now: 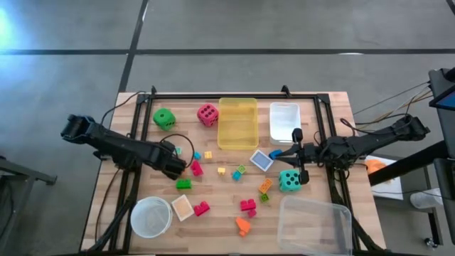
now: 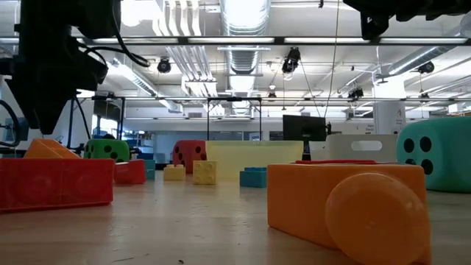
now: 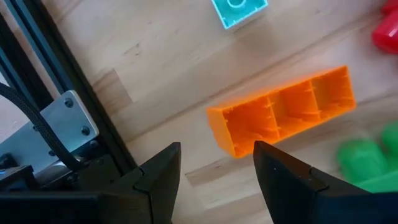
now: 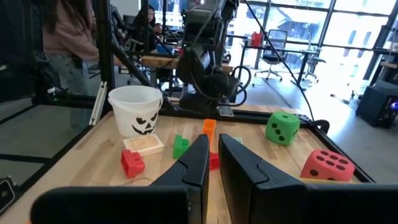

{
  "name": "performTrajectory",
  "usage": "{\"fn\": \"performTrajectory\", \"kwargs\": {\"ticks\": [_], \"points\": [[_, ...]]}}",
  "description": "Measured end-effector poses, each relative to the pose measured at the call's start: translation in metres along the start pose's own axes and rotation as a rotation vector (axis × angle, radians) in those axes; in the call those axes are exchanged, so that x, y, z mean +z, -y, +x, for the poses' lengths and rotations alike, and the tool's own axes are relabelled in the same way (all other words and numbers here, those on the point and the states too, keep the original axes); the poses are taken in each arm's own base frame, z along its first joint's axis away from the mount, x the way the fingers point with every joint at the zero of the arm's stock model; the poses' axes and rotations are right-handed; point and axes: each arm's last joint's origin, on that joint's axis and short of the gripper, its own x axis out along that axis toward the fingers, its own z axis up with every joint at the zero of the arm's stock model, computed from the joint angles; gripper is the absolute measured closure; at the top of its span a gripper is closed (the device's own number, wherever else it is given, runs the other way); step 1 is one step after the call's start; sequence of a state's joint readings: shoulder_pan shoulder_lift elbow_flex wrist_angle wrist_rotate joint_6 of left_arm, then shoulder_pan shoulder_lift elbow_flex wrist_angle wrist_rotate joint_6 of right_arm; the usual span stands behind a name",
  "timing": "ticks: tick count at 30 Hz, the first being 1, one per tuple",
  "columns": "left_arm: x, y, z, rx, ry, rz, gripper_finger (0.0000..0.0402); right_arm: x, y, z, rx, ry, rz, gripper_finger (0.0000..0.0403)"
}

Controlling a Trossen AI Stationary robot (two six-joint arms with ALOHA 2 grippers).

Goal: Pick & Place Toys
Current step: Put the orange game piece into the yellow bin

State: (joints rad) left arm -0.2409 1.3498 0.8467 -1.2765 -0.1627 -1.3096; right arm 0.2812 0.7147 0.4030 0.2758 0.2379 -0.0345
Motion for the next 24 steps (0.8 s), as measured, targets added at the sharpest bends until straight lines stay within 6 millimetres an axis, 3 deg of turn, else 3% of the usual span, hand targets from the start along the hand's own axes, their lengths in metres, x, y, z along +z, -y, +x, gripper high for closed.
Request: {"fn": "performTrajectory", "kwargs": {"ticks": [13,24], "points": [[0.0063,0.0040,0.0023,-0.021,0.042,-0.002,0.0199,0.0036,0.0001,0.0004,-0.003,0.036,-0.046,0.0369],[0.0061,0.0041,0.0027,-0.023,0.038,-0.018,0.0199,0.0028,0.0000,0.0009,-0.005,0.029,-0.212,0.0369]]}}
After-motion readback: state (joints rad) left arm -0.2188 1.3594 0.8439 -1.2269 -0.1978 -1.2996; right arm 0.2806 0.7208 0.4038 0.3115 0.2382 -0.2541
